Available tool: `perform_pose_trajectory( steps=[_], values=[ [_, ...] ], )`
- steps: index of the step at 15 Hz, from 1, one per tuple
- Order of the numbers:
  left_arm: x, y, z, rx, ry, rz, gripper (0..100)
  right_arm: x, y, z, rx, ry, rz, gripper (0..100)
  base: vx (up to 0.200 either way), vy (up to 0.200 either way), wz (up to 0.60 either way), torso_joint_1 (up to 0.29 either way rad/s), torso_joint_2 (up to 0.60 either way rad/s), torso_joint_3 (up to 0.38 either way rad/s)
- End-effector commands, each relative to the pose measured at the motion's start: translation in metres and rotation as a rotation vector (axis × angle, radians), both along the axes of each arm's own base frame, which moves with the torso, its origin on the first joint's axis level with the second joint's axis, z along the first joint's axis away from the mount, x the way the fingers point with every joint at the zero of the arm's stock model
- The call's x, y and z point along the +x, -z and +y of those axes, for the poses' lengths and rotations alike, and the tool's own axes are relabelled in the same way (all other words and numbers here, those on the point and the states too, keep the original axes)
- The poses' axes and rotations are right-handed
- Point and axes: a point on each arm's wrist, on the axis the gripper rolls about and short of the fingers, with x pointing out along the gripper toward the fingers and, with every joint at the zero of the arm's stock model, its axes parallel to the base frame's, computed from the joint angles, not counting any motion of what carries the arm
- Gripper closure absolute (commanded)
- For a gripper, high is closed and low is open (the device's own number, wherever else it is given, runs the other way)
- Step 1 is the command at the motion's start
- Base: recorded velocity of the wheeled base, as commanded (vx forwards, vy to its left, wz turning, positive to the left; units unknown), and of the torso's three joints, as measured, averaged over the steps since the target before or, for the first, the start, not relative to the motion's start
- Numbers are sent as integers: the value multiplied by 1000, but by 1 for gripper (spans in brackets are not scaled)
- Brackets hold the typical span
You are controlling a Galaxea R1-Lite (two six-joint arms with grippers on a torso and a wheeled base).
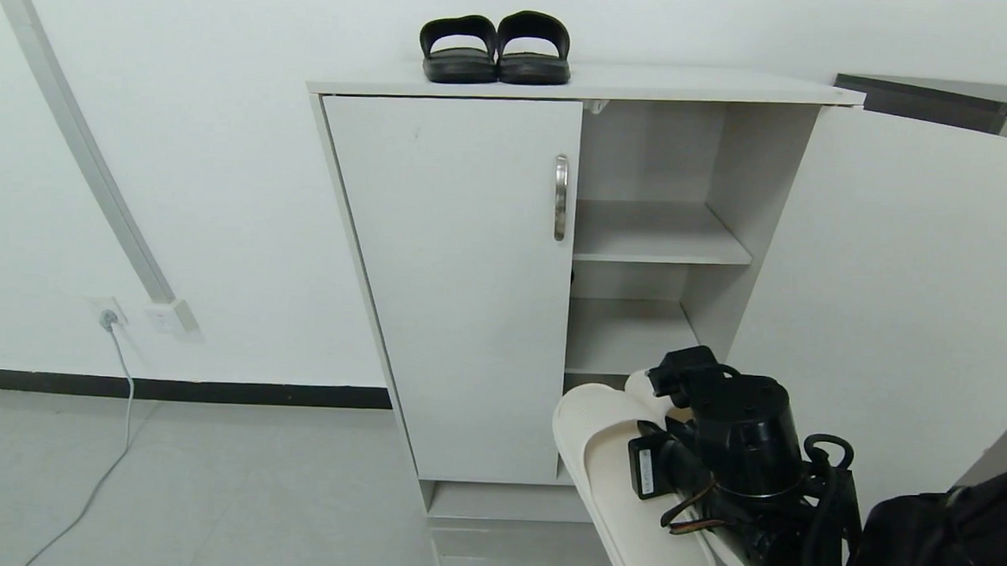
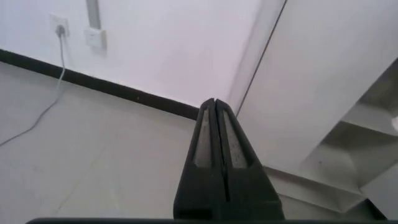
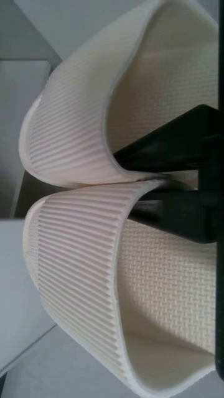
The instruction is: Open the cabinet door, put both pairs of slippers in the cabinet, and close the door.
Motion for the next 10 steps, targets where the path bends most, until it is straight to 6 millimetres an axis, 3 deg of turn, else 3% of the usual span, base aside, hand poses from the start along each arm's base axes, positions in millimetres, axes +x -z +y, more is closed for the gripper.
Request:
perform_pose_trajectory(
  steps=[1,5,10],
  values=[
    [-4,15,0,3,-19,-56,100,-2,1,1,-3,-7,3,100,0,0,0,0,0,0],
    [-2,17,-4,34,174,-79,100,3,11,6,6,-7,-6,100,0,0,0,0,0,0],
    [-2,20,-2,52,77,-47,100,3,12,7,11,-9,-23,100,0,0,0,0,0,0]
  ],
)
